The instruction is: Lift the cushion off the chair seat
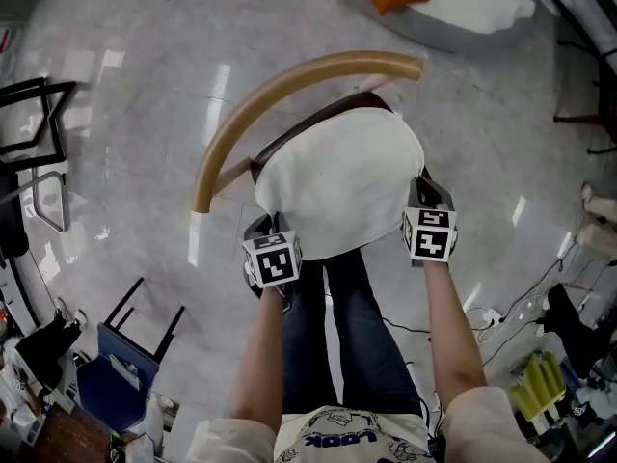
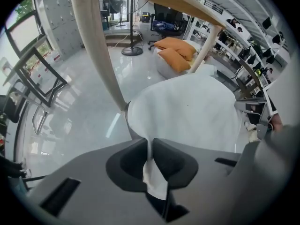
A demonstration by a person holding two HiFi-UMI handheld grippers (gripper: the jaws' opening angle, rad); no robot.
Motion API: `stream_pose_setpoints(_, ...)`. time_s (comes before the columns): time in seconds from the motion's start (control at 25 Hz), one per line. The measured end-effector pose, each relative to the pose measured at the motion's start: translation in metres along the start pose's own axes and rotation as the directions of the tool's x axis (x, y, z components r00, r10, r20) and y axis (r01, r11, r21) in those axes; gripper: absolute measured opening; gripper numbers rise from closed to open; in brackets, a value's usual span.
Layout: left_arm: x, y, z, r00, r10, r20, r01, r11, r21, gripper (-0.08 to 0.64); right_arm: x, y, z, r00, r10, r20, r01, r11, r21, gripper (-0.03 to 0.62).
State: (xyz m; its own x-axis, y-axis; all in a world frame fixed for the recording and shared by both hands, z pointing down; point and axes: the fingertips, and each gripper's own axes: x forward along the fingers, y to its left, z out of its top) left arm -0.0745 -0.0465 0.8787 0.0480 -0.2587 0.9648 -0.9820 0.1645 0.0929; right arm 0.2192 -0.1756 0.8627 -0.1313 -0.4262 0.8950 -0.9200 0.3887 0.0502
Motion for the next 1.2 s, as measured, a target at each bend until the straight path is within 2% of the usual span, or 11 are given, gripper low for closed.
stream_pose_setpoints(0.12, -0.028, -0.001, 0.004, 1.000, -0.021, 0.016, 0.021, 1.000, 0.008, 0.052, -0.031, -0.001, 0.011, 0.999, -0.006, 0.031, 0.005, 0.999, 0.032, 0.032)
stream_pose_setpoints(0.32, -0.083, -0.007, 0.013, 0.997, -0.049, 0.055, 0.048, 0.999, 0.019, 0.054, -0.099, -0.003, 0.035, 0.995, -0.037, 0.092, 0.034, 0.999, 0.030, 0.034)
stream_pose_setpoints(0.72, -0.203, -0.021, 0.046, 0.983, -0.086, 0.160, 0.076, 0.995, 0.067, 0.054, -0.231, -0.011, 0.073, 0.970, -0.127, 0.208, 0.110, 0.990, 0.092, 0.035)
stream_pose_setpoints(0.92, -0.267, -0.023, 0.068, 0.965, -0.092, 0.246, 0.072, 0.994, 0.088, 0.054, -0.296, -0.012, 0.096, 0.943, -0.170, 0.286, 0.135, 0.981, 0.140, 0.035)
stream_pose_setpoints(1.2, -0.358, -0.024, 0.103, 0.915, -0.108, 0.389, 0.064, 0.990, 0.125, 0.055, -0.382, -0.006, 0.128, 0.887, -0.211, 0.410, 0.147, 0.972, 0.181, 0.035)
